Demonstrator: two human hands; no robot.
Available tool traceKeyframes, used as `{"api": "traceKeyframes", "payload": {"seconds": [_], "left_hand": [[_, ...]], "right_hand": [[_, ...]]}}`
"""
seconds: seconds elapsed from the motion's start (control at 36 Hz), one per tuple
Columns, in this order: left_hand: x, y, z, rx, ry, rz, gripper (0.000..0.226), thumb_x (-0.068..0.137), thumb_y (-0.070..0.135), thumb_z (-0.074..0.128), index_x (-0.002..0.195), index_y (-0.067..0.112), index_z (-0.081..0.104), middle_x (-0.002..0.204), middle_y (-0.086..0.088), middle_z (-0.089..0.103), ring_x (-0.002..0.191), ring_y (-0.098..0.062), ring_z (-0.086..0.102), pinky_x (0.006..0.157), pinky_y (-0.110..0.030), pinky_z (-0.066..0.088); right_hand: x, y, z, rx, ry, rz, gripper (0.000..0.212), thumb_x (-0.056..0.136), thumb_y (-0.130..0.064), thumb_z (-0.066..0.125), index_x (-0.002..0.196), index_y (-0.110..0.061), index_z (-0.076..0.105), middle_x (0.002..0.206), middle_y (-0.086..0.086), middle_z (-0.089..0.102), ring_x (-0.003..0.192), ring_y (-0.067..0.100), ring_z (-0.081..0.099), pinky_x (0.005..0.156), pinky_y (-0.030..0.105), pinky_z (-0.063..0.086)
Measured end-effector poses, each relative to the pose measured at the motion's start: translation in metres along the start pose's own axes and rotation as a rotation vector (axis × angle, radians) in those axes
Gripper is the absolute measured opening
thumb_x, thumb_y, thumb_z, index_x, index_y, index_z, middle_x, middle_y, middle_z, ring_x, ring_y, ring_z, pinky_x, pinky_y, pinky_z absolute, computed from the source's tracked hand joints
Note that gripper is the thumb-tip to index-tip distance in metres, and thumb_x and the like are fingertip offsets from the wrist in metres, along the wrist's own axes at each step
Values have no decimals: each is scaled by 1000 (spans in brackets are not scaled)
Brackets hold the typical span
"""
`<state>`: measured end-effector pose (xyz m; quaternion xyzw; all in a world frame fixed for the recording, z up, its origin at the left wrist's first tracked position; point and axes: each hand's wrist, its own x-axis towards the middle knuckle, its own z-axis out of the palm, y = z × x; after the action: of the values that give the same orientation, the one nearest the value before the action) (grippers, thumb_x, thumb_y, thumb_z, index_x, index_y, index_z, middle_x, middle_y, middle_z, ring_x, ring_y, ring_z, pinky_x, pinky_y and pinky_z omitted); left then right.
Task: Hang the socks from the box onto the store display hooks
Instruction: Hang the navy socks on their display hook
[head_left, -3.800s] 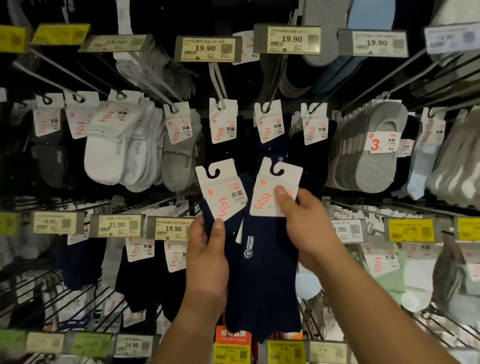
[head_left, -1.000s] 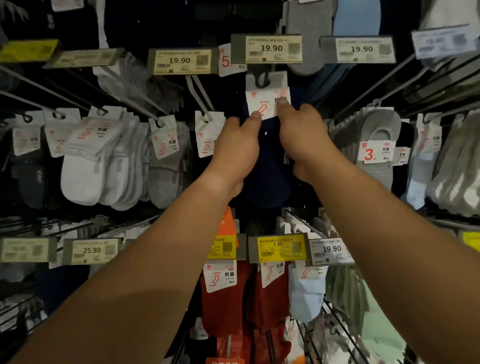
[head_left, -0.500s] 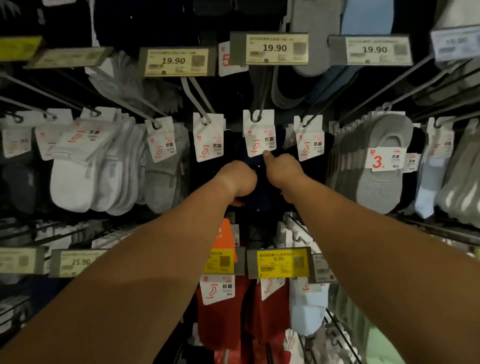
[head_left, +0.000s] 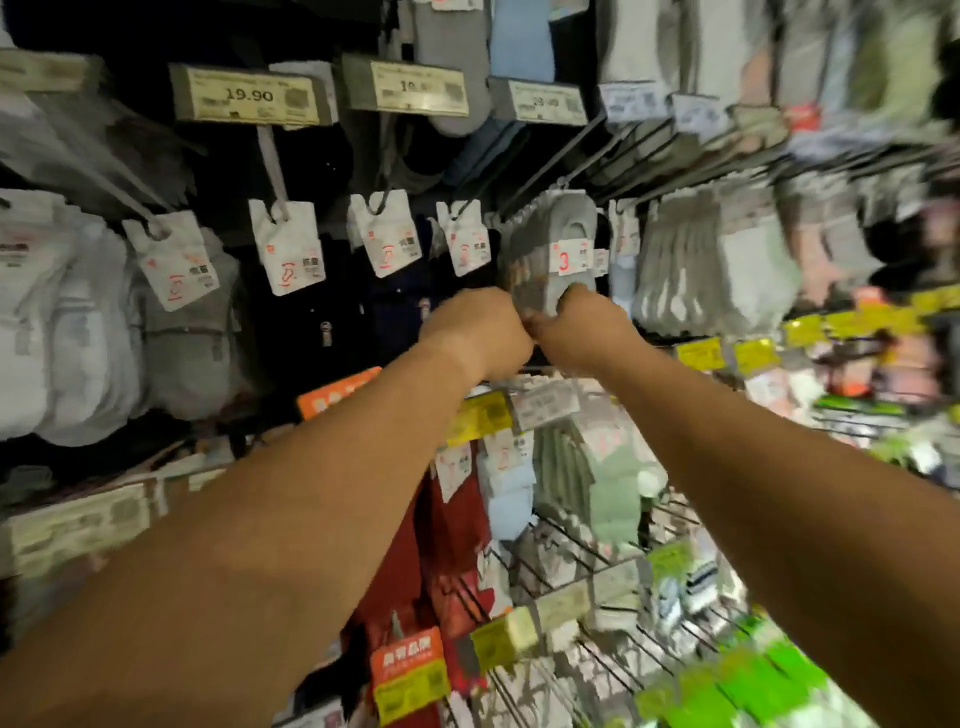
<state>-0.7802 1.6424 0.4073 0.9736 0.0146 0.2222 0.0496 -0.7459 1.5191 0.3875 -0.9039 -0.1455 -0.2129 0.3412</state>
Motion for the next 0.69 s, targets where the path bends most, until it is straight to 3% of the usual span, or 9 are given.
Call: {"api": "traceKeyframes", "payload": {"seconds": [0.08, 0.14, 0.25, 0.36, 0.5, 0.56, 0.61, 0.69], "left_hand": [[-6, 44, 20, -80, -63, 114, 31, 96, 43, 54, 92, 13, 62, 101, -10, 65, 81, -28, 58, 60, -29, 39], [-13, 81, 34, -122, -96, 188, 36, 95, 48, 56, 90, 12, 61, 102, -14, 65, 86, -34, 59, 63, -31, 42], [-36, 166, 59, -194, -133, 373, 45, 96, 45, 52, 122, 12, 66, 130, -17, 64, 113, -37, 62, 84, -37, 50], [-65, 255, 71, -299, -198, 537, 38, 99, 39, 51, 116, 9, 67, 127, -17, 64, 113, -36, 60, 82, -34, 45], [-105, 356, 79, -396, -281, 694, 38, 99, 42, 51, 100, 6, 66, 113, -19, 64, 104, -36, 60, 76, -34, 41], [-119, 394, 83, -425, -326, 740, 35, 100, 40, 51, 92, 7, 62, 103, -18, 64, 99, -36, 60, 73, -35, 42], [-129, 432, 90, -452, -365, 775, 39, 100, 41, 51, 98, 5, 66, 103, -18, 66, 99, -37, 61, 77, -37, 48], [-143, 482, 100, -470, -403, 797, 42, 100, 43, 52, 122, 9, 64, 124, -15, 64, 114, -35, 59, 89, -37, 48]], "right_hand": [[-37, 42, -37, -93, 47, 147, 51, 94, -51, 55, 119, -7, 51, 122, 19, 60, 107, 36, 58, 71, 32, 36], [-63, 73, -65, -176, 94, 231, 53, 94, -53, 54, 117, -5, 54, 124, 23, 60, 112, 38, 58, 74, 34, 40], [-127, 131, -127, -309, 136, 414, 61, 97, -51, 50, 129, 1, 48, 132, 24, 57, 121, 38, 54, 87, 36, 44], [-186, 180, -190, -379, 200, 557, 63, 98, -52, 48, 135, -1, 46, 128, 21, 60, 114, 38, 59, 88, 38, 46], [-251, 241, -263, -465, 258, 734, 48, 96, -53, 51, 104, -6, 55, 97, 13, 62, 85, 31, 58, 69, 33, 42], [-274, 263, -291, -504, 268, 788, 50, 97, -52, 49, 114, -6, 57, 103, 14, 62, 92, 32, 60, 70, 33, 44], [-295, 286, -315, -530, 273, 857, 53, 97, -50, 48, 124, -4, 52, 115, 18, 62, 103, 35, 60, 74, 33, 43], [-315, 321, -344, -567, 278, 911, 63, 93, -55, 48, 133, -6, 50, 117, 16, 65, 100, 33, 63, 71, 31, 45]]}}
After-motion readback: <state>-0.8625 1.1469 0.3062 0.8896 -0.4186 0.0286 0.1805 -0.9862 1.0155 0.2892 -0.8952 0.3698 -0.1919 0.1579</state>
